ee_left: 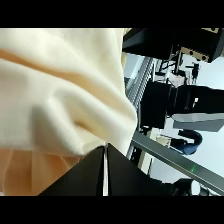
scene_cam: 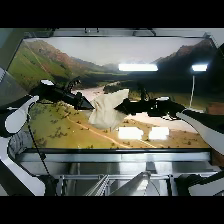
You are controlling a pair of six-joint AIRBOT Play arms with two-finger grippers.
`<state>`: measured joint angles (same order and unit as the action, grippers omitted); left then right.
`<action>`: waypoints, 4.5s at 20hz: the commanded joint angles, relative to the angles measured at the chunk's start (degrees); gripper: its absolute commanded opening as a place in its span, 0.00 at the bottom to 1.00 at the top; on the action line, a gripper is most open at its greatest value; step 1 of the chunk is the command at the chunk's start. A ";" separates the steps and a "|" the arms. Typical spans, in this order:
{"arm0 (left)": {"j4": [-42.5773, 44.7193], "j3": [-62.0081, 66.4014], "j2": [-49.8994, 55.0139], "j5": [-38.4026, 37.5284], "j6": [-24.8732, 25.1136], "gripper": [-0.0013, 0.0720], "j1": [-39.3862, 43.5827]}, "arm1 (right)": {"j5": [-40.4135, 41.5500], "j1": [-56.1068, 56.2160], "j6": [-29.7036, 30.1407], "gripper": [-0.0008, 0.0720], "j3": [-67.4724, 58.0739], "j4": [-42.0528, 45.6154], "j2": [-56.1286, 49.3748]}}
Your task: Fold the shirts.
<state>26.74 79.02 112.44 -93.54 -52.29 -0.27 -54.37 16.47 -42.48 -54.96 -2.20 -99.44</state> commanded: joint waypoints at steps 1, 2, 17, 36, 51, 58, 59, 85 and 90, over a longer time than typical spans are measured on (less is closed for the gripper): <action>-6.54 0.09 -0.11 -2.71 1.53 0.05 -0.66 | -3.96 -0.85 1.84 0.04 -0.61 -2.16 4.39; -11.69 0.09 -0.39 -3.78 1.73 0.05 -1.31 | -5.66 -1.64 1.81 0.04 -1.49 -2.16 7.06; -21.68 39.76 -28.24 8.55 -11.39 0.05 -2.49 | -6.14 -10.82 -21.24 0.04 -39.65 29.24 35.21; 8.26 -31.34 -35.98 3.06 -13.33 0.97 -15.65 | -16.20 -27.26 -33.22 0.80 5.55 59.82 31.19; 13.05 -41.20 -25.70 6.64 -10.19 0.84 -11.87 | -10.91 -26.21 -20.70 0.46 9.75 38.32 10.23; 20.17 -39.98 -33.46 10.32 -13.81 0.84 -17.00 | -8.96 -22.10 -12.09 0.04 9.68 24.85 4.81; 20.11 -40.28 -33.11 10.54 -13.79 0.84 -16.52 | -9.07 -22.12 -12.09 0.04 9.68 24.85 4.83; 24.00 -40.02 -29.38 21.09 -10.75 1.00 -15.85 | -18.49 -25.11 -9.33 0.04 8.98 21.59 14.05; 19.37 -37.18 -23.50 21.35 -10.64 1.00 -8.28 | -18.10 -24.94 -9.33 0.04 8.98 21.46 14.05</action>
<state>48.07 41.12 86.04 -76.14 -63.31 -12.10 -72.71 -8.64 -51.79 -45.91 19.42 -85.43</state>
